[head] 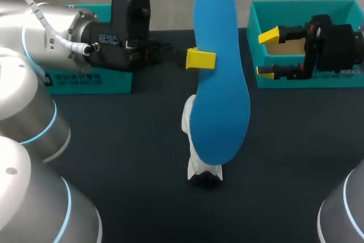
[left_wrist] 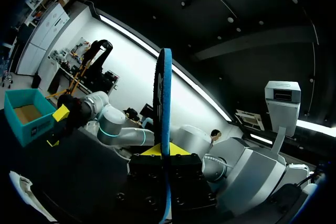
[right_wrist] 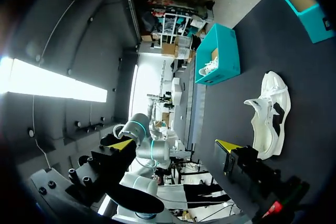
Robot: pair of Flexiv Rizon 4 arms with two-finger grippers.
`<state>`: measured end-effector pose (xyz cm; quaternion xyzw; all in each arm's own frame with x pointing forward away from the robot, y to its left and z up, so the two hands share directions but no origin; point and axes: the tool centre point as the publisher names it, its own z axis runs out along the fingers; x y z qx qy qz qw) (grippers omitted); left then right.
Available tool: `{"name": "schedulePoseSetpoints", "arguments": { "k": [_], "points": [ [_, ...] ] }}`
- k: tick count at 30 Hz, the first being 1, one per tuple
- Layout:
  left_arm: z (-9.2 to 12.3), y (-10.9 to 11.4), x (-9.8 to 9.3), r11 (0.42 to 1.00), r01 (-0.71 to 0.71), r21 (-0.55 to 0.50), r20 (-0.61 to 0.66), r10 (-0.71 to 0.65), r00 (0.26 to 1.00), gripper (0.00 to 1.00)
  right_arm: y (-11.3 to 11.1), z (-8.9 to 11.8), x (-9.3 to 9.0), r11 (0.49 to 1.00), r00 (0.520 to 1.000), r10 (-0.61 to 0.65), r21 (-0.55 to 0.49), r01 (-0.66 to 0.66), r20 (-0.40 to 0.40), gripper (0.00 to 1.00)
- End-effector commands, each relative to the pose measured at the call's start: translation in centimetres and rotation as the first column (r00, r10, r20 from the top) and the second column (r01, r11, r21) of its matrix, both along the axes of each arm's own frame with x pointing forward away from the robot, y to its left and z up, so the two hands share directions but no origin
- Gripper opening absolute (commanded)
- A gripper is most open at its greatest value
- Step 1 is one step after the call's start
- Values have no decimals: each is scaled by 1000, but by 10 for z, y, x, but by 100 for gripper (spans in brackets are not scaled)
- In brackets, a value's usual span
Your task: Take the shoe out of the shoebox, open the shoe tongue, remove and reinsert the insole, then place the shoe into the shoebox
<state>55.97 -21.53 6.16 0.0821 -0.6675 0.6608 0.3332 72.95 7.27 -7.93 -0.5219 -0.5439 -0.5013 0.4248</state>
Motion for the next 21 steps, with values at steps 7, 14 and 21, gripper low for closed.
{"name": "schedulePoseSetpoints", "arguments": {
  "k": [7,14,21],
  "points": [
    [0,-2,1,1000,2,-2,0,-2,1000,0,17,-12,19,997,998,18,-71,-21,-52,100],
    [0,-2,1,1000,2,-2,0,-2,1000,0,17,-12,19,997,998,18,-71,-21,-52,100],
    [-9,6,20,998,-12,66,354,-12,935,0,17,-12,19,997,998,18,-71,-21,-52,100]
  ]
}}
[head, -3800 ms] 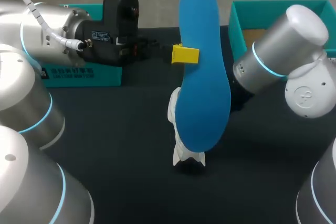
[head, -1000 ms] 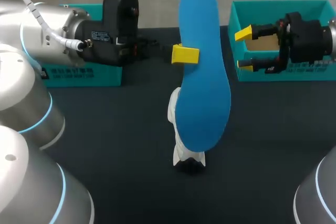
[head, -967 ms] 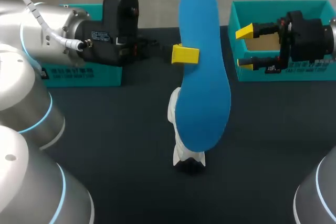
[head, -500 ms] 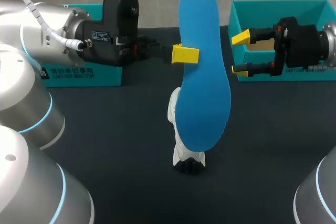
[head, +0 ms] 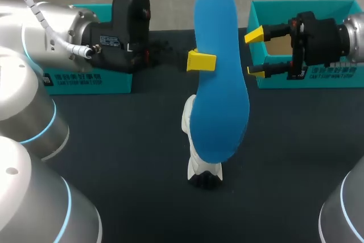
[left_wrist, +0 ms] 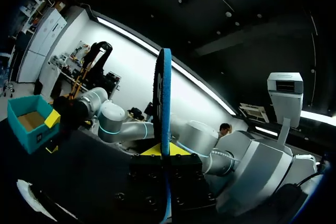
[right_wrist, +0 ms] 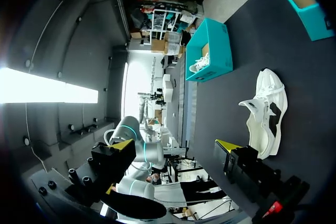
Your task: Take the shoe out of the shoebox, open the shoe tongue, remove and reinsert the insole, then place the shoe into the shoebox
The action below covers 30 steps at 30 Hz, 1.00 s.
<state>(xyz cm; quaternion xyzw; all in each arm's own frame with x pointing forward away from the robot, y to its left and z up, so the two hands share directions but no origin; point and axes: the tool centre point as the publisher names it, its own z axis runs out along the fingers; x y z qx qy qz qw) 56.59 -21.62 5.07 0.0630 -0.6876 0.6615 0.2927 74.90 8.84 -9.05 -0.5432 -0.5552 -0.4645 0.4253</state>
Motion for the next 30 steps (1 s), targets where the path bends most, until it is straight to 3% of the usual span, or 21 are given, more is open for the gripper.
{"name": "schedulePoseSetpoints", "arguments": {
  "k": [1,3,4,6,20,23,26,30],
  "points": [
    [1,10,16,999,41,35,346,-51,937,0,1,0,0,1000,1000,-1,-2,1,-1,100],
    [-1,15,21,999,22,31,481,-34,876,0,1,0,0,1000,1000,-1,-2,1,-1,100],
    [-3,17,25,1000,17,26,488,-28,872,0,1,0,0,1000,1000,-1,-2,1,-1,100],
    [-9,21,36,1000,-18,17,443,8,897,0,1,0,0,1000,1000,-1,-2,1,-1,100],
    [-9,21,36,1000,-18,17,443,8,897,0,1,0,0,1000,1000,-1,-2,1,-1,100],
    [-24,18,49,999,6,-48,653,27,757,0,1,0,0,1000,1000,-1,-2,1,-1,100],
    [-30,18,60,990,-29,-137,756,123,643,0,1,0,0,1000,1000,-1,-2,1,-1,100],
    [-39,24,77,976,-17,-216,907,207,367,0,1,0,0,1000,1000,-1,-2,1,-1,100]
  ]
}}
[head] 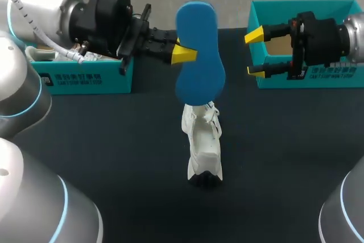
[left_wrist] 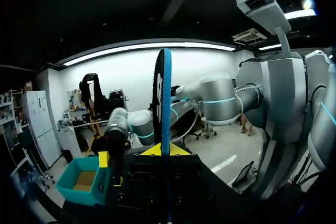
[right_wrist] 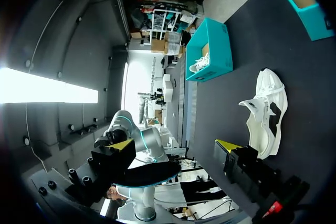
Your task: Take the shoe out of the shoebox, open the shoe tongue, remove and reinsert the insole, then place the shoe into the shoebox
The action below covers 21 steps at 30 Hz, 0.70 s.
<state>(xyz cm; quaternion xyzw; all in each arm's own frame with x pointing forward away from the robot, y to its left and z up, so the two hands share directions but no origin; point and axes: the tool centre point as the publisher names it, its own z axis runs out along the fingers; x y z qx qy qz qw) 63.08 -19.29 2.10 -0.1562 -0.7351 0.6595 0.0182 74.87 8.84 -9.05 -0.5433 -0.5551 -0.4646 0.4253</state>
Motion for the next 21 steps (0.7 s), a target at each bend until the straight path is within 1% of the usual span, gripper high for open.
{"name": "schedulePoseSetpoints", "arguments": {
  "k": [1,2,3,19,20,21],
  "points": [
    [-12,3,15,986,9,-168,524,81,848,0,1,0,0,1000,1000,-1,-2,1,-1,100],
    [-14,4,18,984,14,-179,582,95,807,0,1,0,0,1000,1000,-1,-2,1,-1,100],
    [-14,5,19,971,42,-236,642,124,756,0,1,0,0,1000,1000,-1,-2,1,-1,100],
    [-14,5,19,971,42,-236,642,124,756,0,1,0,0,1000,1000,-1,-2,1,-1,100],
    [-21,6,23,974,37,-225,693,134,708,0,1,0,0,1000,1000,-1,-2,1,-1,100],
    [-28,7,27,974,25,-227,722,151,675,0,1,0,0,1000,1000,-1,-2,1,-1,100]
  ]
}}
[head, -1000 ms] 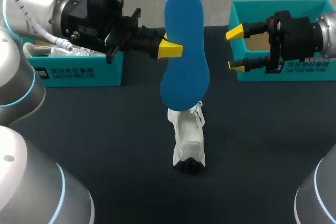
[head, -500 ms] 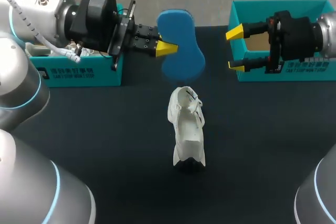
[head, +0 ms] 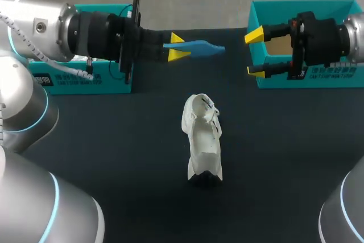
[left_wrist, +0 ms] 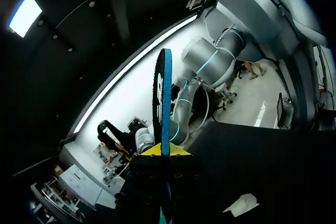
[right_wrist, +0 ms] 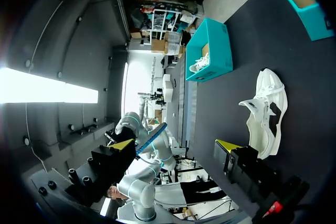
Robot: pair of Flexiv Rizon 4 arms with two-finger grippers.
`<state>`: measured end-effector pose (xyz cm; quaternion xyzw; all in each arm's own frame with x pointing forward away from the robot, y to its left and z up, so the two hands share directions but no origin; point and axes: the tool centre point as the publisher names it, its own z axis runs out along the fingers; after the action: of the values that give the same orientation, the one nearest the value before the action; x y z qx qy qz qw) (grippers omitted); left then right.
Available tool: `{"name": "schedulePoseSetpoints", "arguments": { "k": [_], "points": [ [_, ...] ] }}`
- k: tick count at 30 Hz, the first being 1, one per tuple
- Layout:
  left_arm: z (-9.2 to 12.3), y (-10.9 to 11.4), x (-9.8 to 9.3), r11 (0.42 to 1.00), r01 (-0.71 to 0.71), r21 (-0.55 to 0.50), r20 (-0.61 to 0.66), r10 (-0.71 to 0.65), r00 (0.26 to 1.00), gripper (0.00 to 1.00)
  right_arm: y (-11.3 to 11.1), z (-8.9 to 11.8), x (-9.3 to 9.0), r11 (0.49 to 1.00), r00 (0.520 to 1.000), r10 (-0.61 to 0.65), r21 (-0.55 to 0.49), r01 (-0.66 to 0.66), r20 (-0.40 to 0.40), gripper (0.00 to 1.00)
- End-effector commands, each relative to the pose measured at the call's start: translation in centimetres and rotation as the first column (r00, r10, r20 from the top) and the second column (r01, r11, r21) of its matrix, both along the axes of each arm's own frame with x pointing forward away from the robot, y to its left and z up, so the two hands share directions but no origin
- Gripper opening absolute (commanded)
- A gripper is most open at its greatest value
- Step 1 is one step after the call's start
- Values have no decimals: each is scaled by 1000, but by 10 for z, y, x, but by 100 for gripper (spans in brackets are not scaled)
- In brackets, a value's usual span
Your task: Take the shoe out of the shoebox, open the shoe tongue, remove and reinsert the insole, then place the shoe into the shoebox
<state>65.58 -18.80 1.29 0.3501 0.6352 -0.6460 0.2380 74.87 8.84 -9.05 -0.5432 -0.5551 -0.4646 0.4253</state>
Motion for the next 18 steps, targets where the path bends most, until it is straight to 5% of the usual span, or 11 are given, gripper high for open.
{"name": "schedulePoseSetpoints", "arguments": {
  "k": [1,5,10,18],
  "points": [
    [-26,2,7,996,-75,-50,259,86,962,0,1,0,0,1000,1000,-1,-2,1,-1,100],
    [-47,4,16,999,-34,-23,543,41,838,0,1,0,0,1000,1000,-1,-2,1,-1,100],
    [-56,3,24,999,-18,-26,697,32,716,0,1,0,0,1000,1000,-1,-2,1,-1,100],
    [-62,3,30,998,-61,26,693,26,721,0,1,0,0,1000,1000,-1,-2,1,-1,100]
  ]
}}
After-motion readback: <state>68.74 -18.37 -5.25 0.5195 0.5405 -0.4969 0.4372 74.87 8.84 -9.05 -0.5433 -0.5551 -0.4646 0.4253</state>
